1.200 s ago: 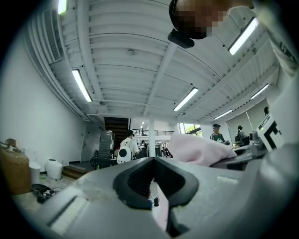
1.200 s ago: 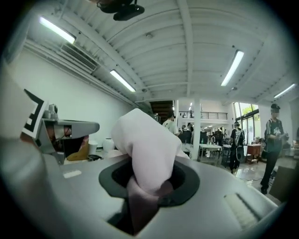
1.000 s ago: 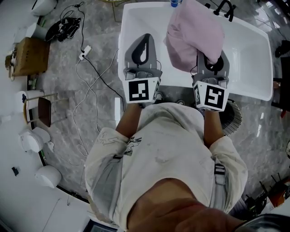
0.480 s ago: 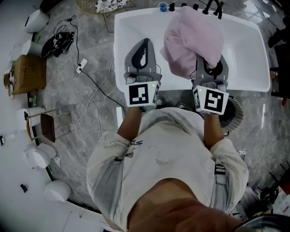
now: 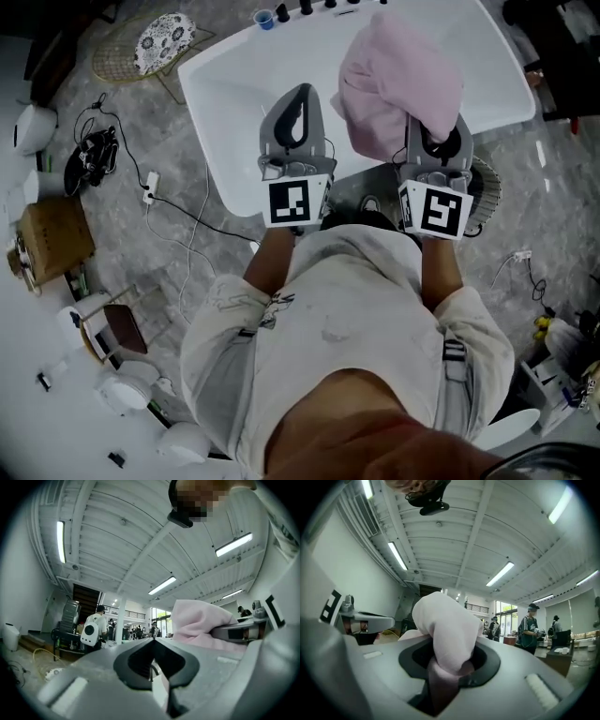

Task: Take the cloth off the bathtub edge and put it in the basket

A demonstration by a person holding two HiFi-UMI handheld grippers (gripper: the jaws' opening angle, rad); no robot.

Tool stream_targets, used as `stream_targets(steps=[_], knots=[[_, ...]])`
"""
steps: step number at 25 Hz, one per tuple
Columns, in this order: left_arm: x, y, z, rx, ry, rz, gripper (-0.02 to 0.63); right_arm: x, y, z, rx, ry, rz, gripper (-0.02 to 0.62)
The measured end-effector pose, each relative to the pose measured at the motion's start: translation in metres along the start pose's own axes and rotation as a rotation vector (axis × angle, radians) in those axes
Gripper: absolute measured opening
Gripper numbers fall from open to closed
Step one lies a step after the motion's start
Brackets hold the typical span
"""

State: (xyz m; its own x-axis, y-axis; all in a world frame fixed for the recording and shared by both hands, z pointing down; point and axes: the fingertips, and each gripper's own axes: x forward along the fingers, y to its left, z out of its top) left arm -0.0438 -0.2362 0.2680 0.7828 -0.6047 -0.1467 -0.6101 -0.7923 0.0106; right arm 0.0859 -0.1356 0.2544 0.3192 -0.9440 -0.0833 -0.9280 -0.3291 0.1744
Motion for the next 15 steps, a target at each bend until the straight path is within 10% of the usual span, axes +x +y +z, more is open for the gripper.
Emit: stream_targets(steps=[15], knots=[[0.044,-0.160,-0.051,-0.034,0.058,-0.397,0.002,-0.131,-0.143,-0.045,-0.034,0.146,-0.470,0.117]])
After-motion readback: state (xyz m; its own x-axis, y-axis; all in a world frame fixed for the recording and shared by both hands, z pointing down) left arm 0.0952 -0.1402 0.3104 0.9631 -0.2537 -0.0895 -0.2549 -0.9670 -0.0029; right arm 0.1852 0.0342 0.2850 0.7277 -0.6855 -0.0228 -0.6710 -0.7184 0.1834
